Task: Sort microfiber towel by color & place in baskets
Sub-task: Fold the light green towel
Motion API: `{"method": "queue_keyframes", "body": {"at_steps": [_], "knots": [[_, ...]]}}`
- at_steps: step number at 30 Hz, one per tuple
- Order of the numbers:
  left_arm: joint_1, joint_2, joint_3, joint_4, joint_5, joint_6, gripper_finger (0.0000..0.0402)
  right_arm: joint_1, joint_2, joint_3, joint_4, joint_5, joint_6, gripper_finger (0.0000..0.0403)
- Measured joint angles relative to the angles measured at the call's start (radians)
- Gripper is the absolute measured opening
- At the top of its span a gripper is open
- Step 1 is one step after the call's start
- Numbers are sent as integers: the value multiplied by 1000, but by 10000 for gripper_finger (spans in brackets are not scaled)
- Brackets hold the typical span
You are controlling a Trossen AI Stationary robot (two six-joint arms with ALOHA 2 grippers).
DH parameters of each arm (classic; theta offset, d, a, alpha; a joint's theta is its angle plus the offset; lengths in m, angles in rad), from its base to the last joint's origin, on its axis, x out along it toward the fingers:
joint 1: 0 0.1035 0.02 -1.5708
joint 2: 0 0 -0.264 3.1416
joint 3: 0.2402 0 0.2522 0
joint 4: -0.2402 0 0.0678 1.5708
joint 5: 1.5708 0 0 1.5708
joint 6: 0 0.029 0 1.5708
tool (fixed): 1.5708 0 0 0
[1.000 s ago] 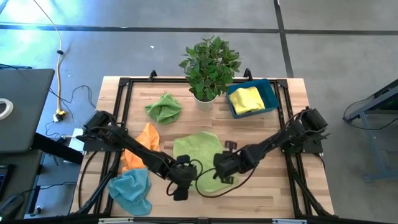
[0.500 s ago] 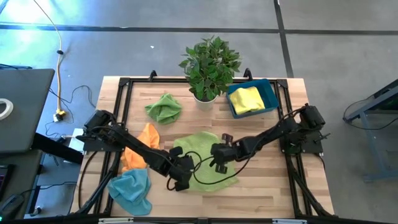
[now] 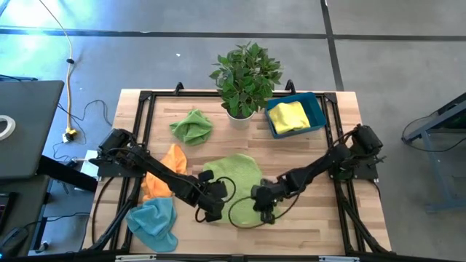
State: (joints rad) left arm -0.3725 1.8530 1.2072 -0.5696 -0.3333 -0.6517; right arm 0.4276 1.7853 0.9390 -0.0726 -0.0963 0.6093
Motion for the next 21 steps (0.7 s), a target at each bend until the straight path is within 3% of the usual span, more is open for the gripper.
{"method": "queue_keyframes", "body": {"at_steps": [3, 8, 11, 21], "knots": [[0, 0, 0, -19, -22, 0, 111, 21, -20, 0, 32, 17, -48, 78], [0, 0, 0, -21, -7, -36, 111, 5, -40, 0, -20, 280, -173, 77], [0, 0, 0, -21, 6, -87, 110, -35, -35, 1, -35, 367, -253, 77], [-2, 64, 0, -14, 65, -332, 110, -200, -31, 1, -82, 357, -452, 77]]}}
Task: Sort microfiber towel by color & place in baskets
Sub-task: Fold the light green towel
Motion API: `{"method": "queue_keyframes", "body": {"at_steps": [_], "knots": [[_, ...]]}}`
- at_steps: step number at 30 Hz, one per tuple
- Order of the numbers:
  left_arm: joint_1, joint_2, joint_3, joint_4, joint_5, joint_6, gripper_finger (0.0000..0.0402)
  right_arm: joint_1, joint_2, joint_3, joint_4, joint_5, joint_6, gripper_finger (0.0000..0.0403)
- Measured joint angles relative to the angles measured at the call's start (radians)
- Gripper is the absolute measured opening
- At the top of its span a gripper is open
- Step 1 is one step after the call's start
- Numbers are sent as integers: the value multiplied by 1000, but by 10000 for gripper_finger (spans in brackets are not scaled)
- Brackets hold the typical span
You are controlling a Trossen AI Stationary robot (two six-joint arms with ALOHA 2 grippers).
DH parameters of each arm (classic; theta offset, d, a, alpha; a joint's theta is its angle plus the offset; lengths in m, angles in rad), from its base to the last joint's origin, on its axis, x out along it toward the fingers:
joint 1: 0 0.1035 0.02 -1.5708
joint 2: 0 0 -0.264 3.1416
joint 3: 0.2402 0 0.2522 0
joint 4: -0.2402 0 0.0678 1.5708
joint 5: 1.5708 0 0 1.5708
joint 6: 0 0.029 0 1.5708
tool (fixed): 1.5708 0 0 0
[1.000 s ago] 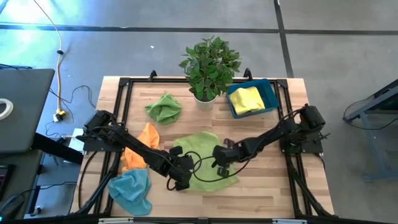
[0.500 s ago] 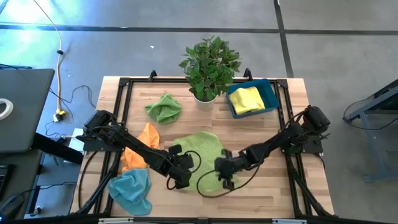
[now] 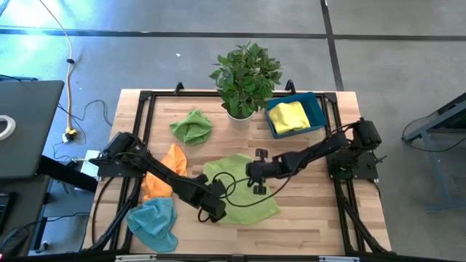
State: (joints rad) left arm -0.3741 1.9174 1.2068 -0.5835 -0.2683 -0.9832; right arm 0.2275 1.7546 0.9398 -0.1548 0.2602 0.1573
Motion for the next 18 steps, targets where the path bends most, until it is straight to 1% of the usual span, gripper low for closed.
{"method": "queue_keyframes", "body": {"at_steps": [4, 8, 13, 18], "knots": [[-7, 31, 0, -7, 42, -55, 110, -36, 0, 0, -7, -27, -9, 77], [-4, 39, 2, -12, 32, -53, 110, -52, 0, 0, -43, -32, -9, 77], [29, 41, 2, -23, 3, 47, 110, -51, 0, -1, -138, -41, 4, 78], [72, 41, 2, -23, 2, 221, 110, -32, 0, -41, -146, -87, 109, 78]]}}
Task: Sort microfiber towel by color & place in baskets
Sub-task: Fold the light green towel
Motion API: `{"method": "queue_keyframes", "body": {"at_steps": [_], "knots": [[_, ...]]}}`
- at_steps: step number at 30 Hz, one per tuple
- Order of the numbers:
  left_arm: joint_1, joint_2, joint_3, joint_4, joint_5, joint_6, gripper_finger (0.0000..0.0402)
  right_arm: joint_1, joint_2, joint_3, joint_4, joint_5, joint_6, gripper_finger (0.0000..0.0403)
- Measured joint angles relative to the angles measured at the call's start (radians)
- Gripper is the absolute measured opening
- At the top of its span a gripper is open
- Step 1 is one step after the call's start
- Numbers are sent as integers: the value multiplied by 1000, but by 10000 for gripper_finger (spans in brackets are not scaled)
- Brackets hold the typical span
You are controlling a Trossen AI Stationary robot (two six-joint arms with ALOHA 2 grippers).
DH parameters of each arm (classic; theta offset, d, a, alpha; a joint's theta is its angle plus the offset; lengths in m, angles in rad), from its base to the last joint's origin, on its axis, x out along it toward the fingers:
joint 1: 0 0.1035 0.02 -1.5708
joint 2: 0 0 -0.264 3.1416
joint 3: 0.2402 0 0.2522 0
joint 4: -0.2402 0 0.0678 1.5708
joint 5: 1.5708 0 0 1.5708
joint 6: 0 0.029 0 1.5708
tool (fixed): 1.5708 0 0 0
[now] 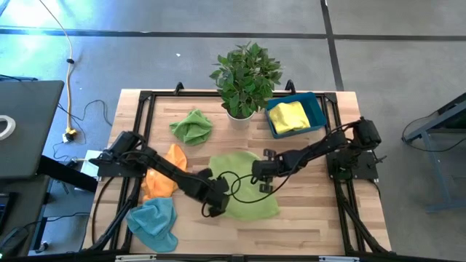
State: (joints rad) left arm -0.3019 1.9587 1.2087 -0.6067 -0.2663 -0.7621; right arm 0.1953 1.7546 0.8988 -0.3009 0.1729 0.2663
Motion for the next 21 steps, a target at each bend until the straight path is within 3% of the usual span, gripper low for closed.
{"method": "queue_keyframes", "body": {"at_steps": [10, 13, 21], "knots": [[101, 1, 0, -1, -27, 250, 110, 113, -4, -25, 6, 6, 221, 78], [132, 1, 0, -3, -25, 267, 110, 149, -3, -26, -2, 39, 232, 78], [134, -8, 0, -2, 98, 181, 110, 157, -36, -31, -75, 108, 226, 78]]}}
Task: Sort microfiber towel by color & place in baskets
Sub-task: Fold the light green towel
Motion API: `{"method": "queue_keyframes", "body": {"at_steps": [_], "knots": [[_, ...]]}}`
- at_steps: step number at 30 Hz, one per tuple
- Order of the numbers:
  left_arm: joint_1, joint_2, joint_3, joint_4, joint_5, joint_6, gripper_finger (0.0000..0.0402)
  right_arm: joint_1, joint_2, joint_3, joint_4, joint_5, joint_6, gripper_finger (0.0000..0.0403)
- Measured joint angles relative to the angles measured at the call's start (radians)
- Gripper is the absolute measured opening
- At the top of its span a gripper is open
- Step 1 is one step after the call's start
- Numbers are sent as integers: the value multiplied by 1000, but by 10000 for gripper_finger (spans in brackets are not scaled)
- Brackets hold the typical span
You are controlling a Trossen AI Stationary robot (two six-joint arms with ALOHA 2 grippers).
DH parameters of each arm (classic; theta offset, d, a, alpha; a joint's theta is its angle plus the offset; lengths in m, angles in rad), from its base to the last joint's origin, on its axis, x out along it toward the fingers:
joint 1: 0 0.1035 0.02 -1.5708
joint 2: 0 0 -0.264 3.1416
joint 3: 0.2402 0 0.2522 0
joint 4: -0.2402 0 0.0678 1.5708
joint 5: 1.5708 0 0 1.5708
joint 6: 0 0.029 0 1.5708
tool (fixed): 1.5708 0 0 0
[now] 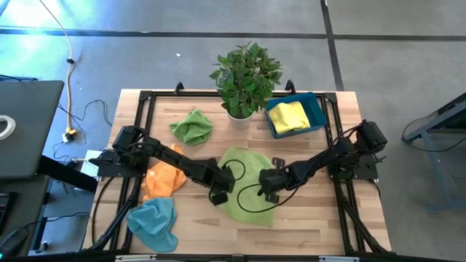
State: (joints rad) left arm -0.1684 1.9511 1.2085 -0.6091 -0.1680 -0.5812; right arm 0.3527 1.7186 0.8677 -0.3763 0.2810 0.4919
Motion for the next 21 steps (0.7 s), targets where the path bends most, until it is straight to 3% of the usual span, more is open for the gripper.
{"method": "queue_keyframes", "body": {"at_steps": [5, 12, 21], "knots": [[-27, 2, 20, -3, 22, -42, 110, -34, -8, 1, -106, 50, 0, 78], [-31, -11, 48, -35, -1, -35, 110, -37, -52, 22, -125, 38, 64, 78], [-43, -26, 90, 9, 5, 58, 110, 14, -55, 48, 7, 42, 113, 78]]}}
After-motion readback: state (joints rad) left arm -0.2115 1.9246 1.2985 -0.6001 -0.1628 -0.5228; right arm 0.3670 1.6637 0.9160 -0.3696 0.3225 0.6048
